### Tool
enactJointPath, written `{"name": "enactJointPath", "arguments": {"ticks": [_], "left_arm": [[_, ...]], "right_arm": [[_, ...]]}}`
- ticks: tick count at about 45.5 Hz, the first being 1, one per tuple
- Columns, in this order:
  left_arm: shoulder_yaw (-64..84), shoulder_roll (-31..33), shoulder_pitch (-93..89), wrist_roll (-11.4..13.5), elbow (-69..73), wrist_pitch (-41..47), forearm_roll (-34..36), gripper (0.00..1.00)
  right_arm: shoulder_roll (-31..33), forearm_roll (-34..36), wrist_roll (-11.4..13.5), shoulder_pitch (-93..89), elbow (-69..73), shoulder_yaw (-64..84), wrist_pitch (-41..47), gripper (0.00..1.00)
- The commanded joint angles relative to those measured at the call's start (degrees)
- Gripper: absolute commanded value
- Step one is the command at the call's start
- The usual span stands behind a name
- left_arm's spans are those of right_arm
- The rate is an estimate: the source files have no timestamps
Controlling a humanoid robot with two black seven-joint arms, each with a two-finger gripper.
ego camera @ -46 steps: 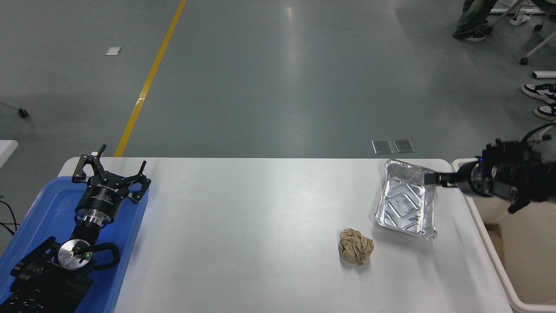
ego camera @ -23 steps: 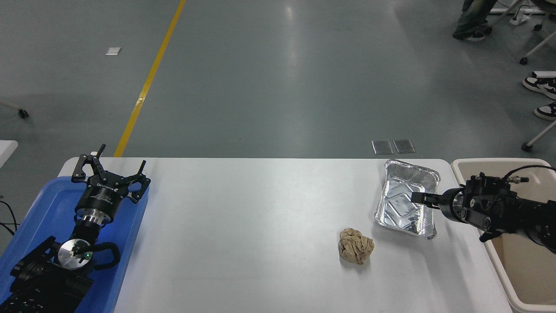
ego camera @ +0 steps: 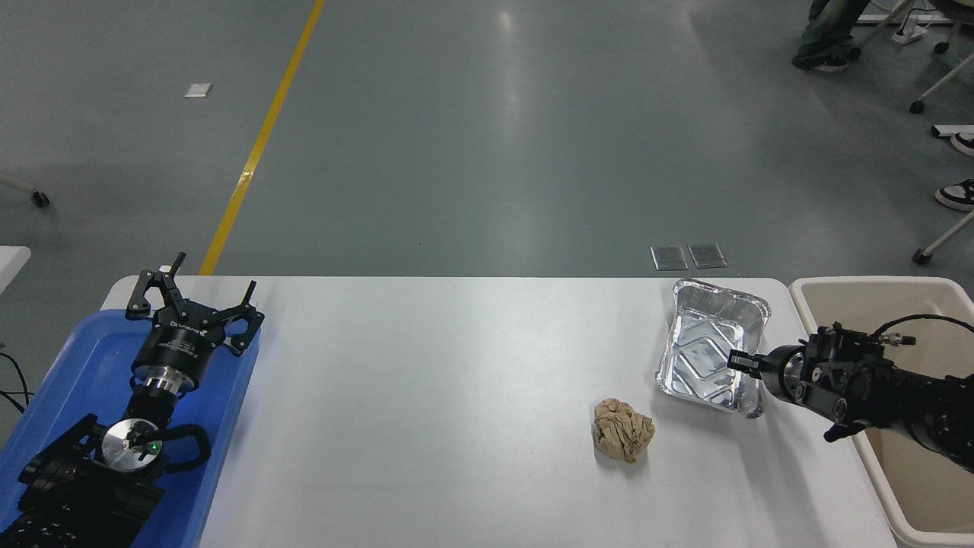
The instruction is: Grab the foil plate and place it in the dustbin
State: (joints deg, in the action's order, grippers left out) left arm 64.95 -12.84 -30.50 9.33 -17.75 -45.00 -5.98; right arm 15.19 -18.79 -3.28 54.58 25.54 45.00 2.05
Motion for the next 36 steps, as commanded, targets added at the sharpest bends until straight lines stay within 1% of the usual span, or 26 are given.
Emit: {"name": "enactJointPath", "arguments": {"ticks": [1, 6, 11, 18, 26, 30, 32, 33, 36], "left_arm": [[0.0, -0.1, 0.0, 0.0, 0.0, 0.0, 0.0, 0.99], [-0.1, 0.0, -0.1, -0.1, 0.0, 0.0, 0.0, 0.99], [-0.1, -0.1, -0.1, -0.1, 0.0, 0.0, 0.0, 0.99], [-0.1, -0.1, -0.1, -0.1, 0.0, 0.0, 0.0, 0.99], [-0.1, -0.1, -0.1, -0.1, 0.0, 0.0, 0.0, 0.99], [-0.1, -0.1, 0.0, -0.1, 0.0, 0.0, 0.0, 0.99], [-0.1, -0.1, -0.1, -0.1, 0.0, 0.0, 0.0, 0.99], [-0.1, -0.1, 0.0, -0.2, 0.0, 0.0, 0.0, 0.99], [0.0, -0.2, 0.0, -0.2, 0.0, 0.0, 0.0, 0.99]], "right_arm": [[0.0, -0.2, -0.3, 0.2, 0.7, -0.4, -0.6, 0.00], [0.3, -0.3, -0.3, 1.1, 1.2, -0.3, -0.6, 0.00], [1.0, -0.2, -0.3, 5.1, 5.0, 0.8, -0.3, 0.00], [7.8, -0.2, -0.3, 16.2, 16.1, 6.1, -0.2, 0.00], [15.2, 0.0, -0.3, 33.8, 30.9, 16.3, -0.1, 0.00], [17.9, 0.0, -0.3, 44.6, 39.0, 21.1, 1.0, 0.00], [18.9, 0.1, -0.3, 50.4, 42.9, 23.5, 2.1, 0.00], [19.3, 0.1, -0.3, 56.0, 46.2, 26.0, 3.7, 0.00], [19.3, 0.1, -0.3, 63.8, 50.6, 29.2, 7.3, 0.00]]}}
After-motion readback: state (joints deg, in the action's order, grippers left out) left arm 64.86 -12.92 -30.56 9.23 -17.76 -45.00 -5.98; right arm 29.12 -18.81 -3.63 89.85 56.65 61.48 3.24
